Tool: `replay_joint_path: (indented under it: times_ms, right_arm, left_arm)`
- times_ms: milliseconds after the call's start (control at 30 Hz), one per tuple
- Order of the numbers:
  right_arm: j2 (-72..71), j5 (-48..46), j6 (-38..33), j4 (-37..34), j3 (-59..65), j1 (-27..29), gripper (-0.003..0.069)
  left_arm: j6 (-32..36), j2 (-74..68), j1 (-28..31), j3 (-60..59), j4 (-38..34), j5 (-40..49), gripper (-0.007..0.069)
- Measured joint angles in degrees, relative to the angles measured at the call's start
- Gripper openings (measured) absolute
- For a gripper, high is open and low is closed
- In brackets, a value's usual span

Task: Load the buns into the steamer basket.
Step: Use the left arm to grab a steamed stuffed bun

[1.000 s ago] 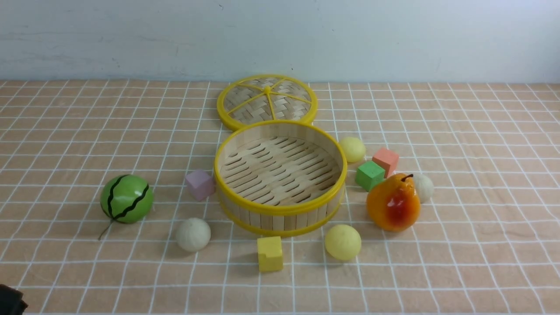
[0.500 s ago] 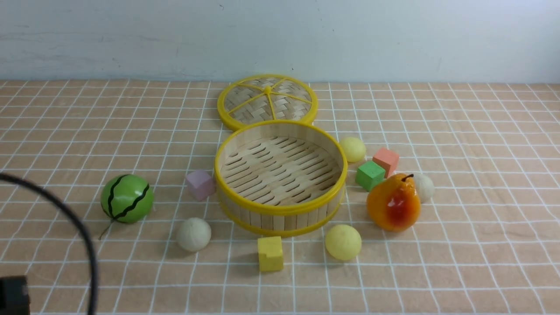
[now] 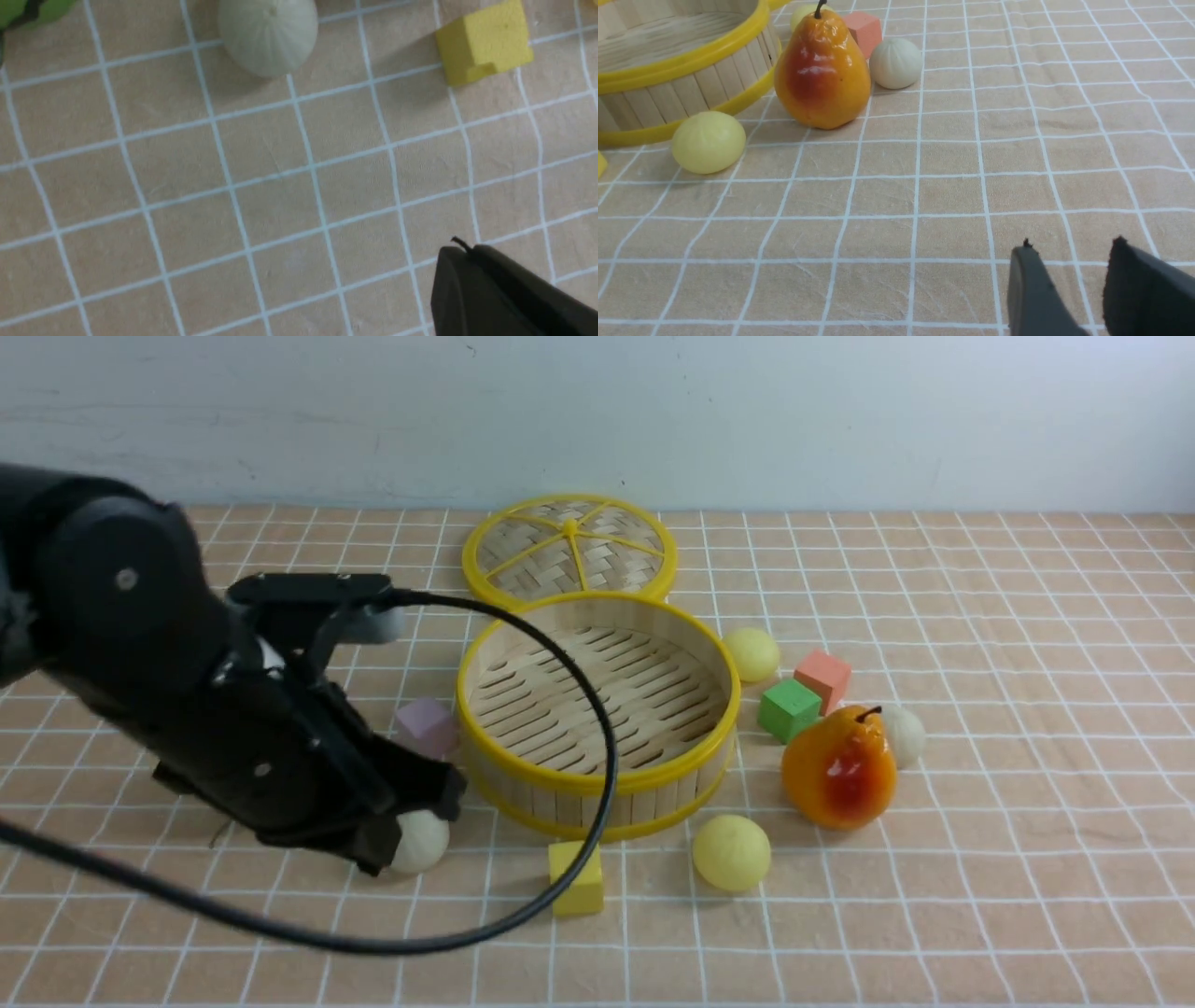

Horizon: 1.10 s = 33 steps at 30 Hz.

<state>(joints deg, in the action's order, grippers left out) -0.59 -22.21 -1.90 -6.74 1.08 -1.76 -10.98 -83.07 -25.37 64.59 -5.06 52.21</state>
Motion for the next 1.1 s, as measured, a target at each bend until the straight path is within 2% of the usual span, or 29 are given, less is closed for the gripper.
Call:
replay_joint_path:
  times_ms: [233,433,667,733,833,1100]
  right_arm:
    - [0.0,0.0,0.0,0.0,0.0,0.0,0.0239]
    - [0.0,0.0,0.0,0.0,0.0,0.0,0.0239]
    - [0.0,0.0,0.0,0.0,0.0,0.0,0.0239]
    - [0.0,0.0,0.0,0.0,0.0,0.0,0.0239]
    - [0.0,0.0,0.0,0.0,0.0,0.0,0.0239]
    - [0.0,0.0,0.0,0.0,0.0,0.0,0.0239]
  left_arm:
    - [-0.7,-11.1,0.1,7.1,5.6,0.1,-0.0013]
    - [0.1,-17.6,3.4,9.6,5.1,-0.3,-0.001]
    - [3.1,-18.6,4.3,9.6,3.5,-3.7,0.0122]
    - [3.3,-18.7,4.3,9.7,4.5,-5.0,0.0188]
    - [3.3,-18.9,4.3,9.7,5.8,-6.4,0.0241]
    - [3.3,-22.6,4.3,9.8,6.0,-7.6,0.0252]
